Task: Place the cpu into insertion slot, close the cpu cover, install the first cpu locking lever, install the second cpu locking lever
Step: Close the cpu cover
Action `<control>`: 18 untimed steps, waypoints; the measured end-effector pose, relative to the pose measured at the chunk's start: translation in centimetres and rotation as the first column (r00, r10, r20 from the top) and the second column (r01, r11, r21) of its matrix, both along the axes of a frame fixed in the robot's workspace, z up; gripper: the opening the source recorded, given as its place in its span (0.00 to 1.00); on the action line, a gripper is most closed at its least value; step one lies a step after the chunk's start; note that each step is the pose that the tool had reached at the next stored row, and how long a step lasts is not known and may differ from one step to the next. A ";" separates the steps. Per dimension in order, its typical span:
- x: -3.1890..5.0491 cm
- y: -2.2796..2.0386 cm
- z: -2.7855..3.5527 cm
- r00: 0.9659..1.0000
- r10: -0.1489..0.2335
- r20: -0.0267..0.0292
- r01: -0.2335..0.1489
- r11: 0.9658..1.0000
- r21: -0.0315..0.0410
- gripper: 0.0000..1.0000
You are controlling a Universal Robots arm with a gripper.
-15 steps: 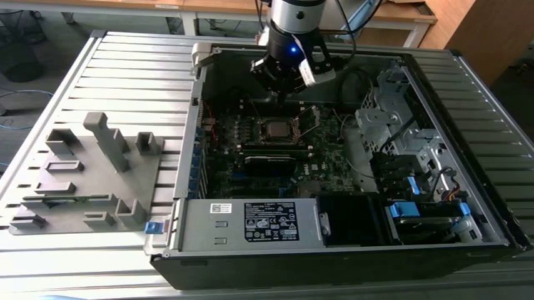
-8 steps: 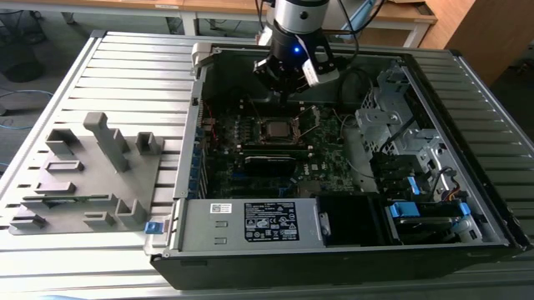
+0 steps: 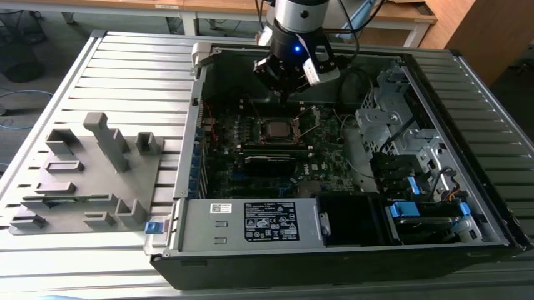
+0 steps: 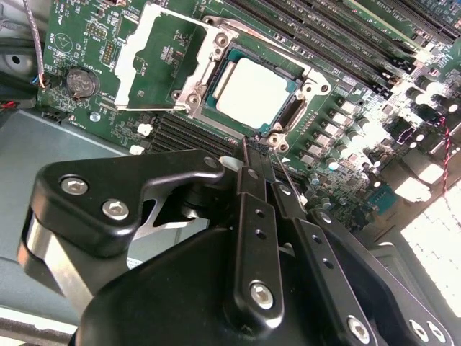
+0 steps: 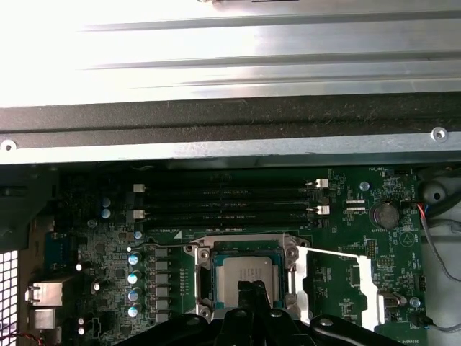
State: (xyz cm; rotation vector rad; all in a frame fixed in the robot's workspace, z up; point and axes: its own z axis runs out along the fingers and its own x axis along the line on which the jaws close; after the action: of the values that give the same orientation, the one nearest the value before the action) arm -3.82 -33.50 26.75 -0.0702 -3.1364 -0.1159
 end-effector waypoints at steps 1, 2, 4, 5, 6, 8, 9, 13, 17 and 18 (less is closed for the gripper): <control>0.00 0.00 0.00 1.000 0.000 0.000 0.000 1.000 0.000 0.11; 0.00 0.00 0.02 1.000 0.000 0.000 0.000 1.000 0.000 0.11; 0.00 0.00 0.08 1.000 0.000 0.000 0.000 1.000 0.000 0.11; 0.00 0.00 0.11 1.000 0.000 0.000 0.000 1.000 0.000 0.11; 0.00 0.00 0.14 1.000 0.000 0.000 0.000 1.000 0.000 0.11; 0.00 0.00 0.15 1.000 0.000 0.000 0.000 1.000 0.000 0.11; 0.00 0.00 0.15 1.000 0.000 0.000 0.000 1.000 0.000 0.11; 0.05 0.00 0.17 1.000 0.000 0.000 0.000 1.000 0.000 0.11; 0.37 0.00 0.16 1.000 0.000 0.000 0.000 1.000 0.000 0.11; 0.48 0.00 0.15 1.000 0.000 0.000 0.000 1.000 0.000 0.11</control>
State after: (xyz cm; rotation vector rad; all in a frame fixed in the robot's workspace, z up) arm -3.33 -33.50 26.90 -0.0701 -3.1363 -0.1157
